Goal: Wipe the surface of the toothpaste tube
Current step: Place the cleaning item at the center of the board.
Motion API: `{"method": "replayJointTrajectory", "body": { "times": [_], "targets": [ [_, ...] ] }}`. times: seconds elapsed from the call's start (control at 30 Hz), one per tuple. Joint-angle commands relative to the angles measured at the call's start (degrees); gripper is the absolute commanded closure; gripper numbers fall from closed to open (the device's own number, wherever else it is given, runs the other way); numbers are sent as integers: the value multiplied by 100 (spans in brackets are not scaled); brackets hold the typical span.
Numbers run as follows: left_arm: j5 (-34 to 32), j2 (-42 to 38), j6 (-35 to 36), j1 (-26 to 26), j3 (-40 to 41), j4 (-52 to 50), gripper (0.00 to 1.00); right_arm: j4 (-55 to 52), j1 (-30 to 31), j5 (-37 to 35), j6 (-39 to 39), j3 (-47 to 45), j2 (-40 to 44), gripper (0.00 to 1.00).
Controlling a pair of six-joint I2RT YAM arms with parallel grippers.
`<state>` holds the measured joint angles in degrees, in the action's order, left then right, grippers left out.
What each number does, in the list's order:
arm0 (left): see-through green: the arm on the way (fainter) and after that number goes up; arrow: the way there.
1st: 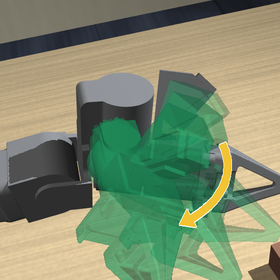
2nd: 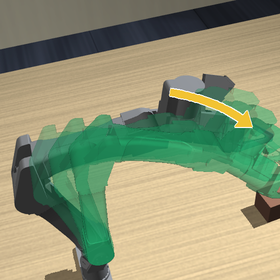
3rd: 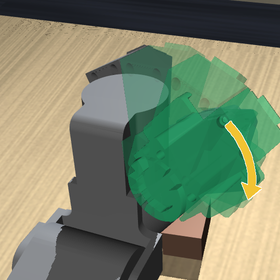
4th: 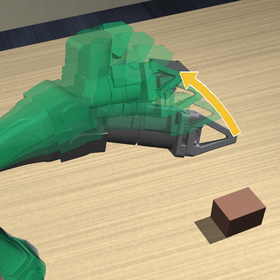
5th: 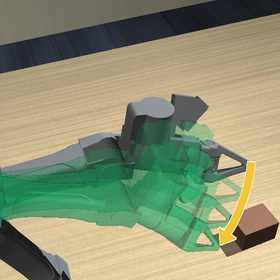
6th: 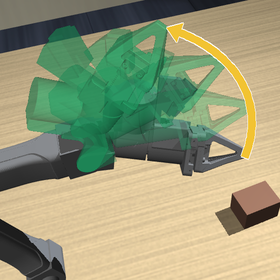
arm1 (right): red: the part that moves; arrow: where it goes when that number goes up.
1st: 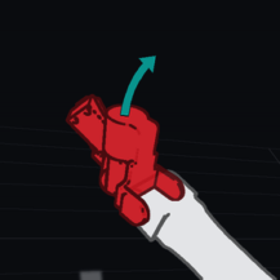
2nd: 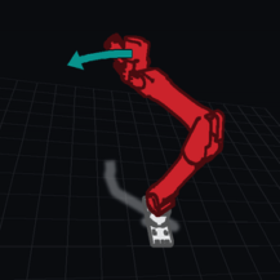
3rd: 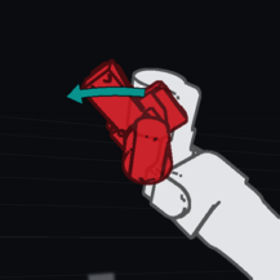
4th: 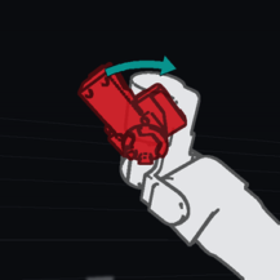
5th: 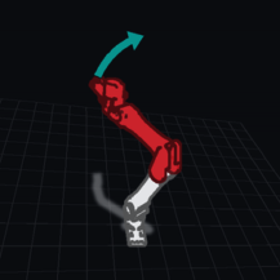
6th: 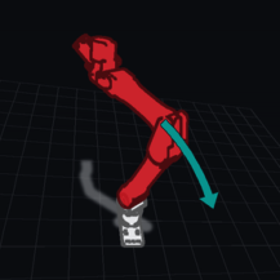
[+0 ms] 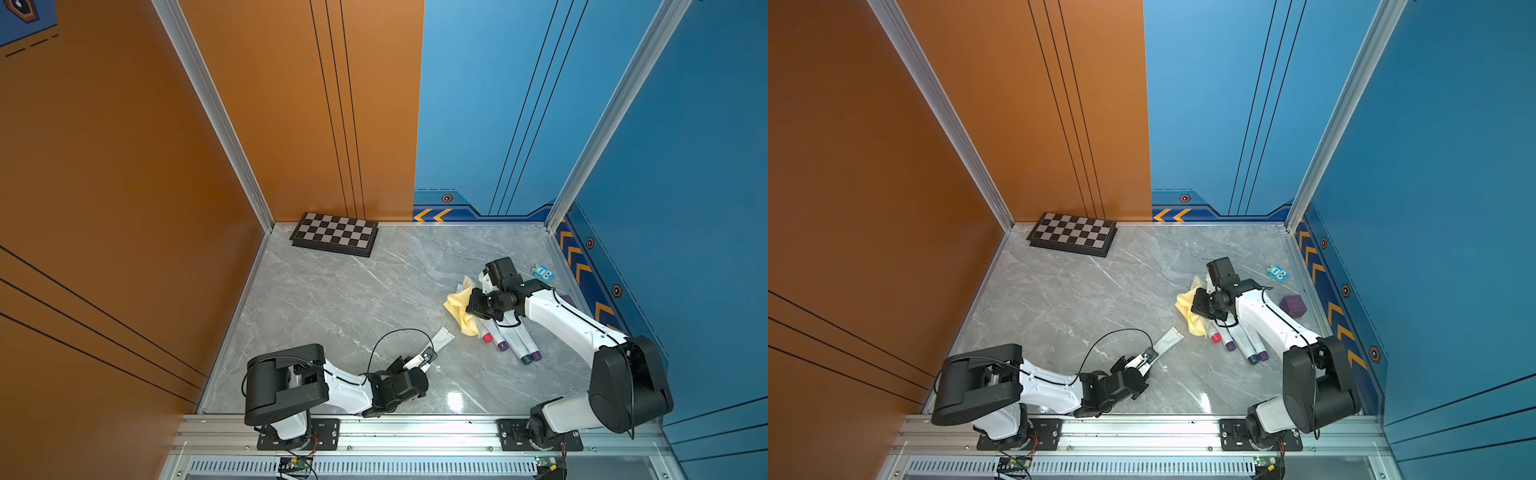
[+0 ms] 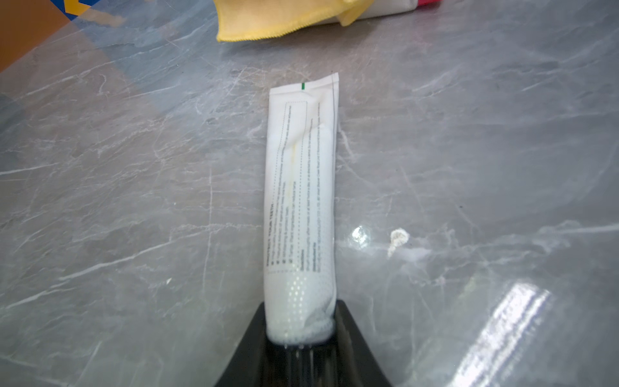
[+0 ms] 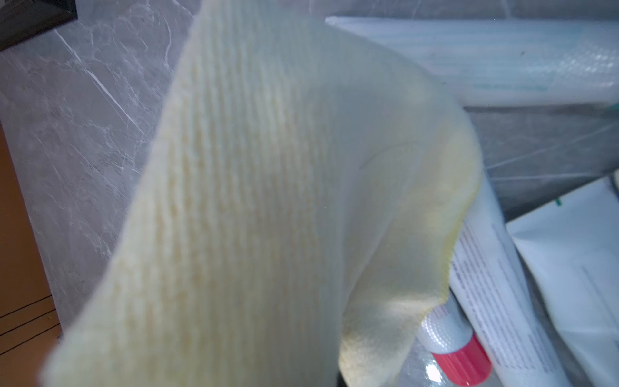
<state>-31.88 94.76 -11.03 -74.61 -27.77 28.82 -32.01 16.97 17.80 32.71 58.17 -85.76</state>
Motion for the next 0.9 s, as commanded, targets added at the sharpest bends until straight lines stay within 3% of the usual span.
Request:
{"method": "replayJointTrajectory", "body": {
  "times": [0.0,0.13,0.17,0.2,0.23,0.27,0.3,0.37,0.47,0.53,0.67,0.77,0.87],
  "targets": [
    [3,315,206,17,76,-798,82,-280,-72,-45,-255,221,-485,100],
    [180,376,224,161,16,-790,81,-218,-171,-199,-309,366,-927,100],
    [231,385,207,193,-5,-790,79,-204,-197,-180,-316,384,-986,92],
    [354,394,160,264,-31,-798,70,-174,-212,-49,-336,386,-1044,77],
    [502,386,117,360,-53,-805,57,-145,-226,70,-336,387,-1044,50],
    [645,331,66,425,-60,-806,43,-131,-213,134,-348,379,-1002,13],
    [847,197,27,506,-48,-824,28,-149,-212,144,-365,385,-912,0],
    [1098,-221,-36,613,-32,-1017,1,-362,-205,82,-407,501,-674,0],
    [1117,-1194,-81,755,-179,-1779,1,-463,-205,-256,-415,623,-24,0],
    [864,-2051,-125,862,-426,-2507,1,-495,-175,-1076,-328,687,515,0],
    [-291,-4070,-45,1185,-796,-3773,1,260,-46,-2363,-228,146,1579,0],
    [-1732,-6135,756,1356,-403,-3808,1,823,89,-3394,-959,-389,2260,0],
    [-2060,-8457,2336,1659,780,-2621,2,1402,-89,-3713,-1270,-1090,2693,0]
  ]
}}
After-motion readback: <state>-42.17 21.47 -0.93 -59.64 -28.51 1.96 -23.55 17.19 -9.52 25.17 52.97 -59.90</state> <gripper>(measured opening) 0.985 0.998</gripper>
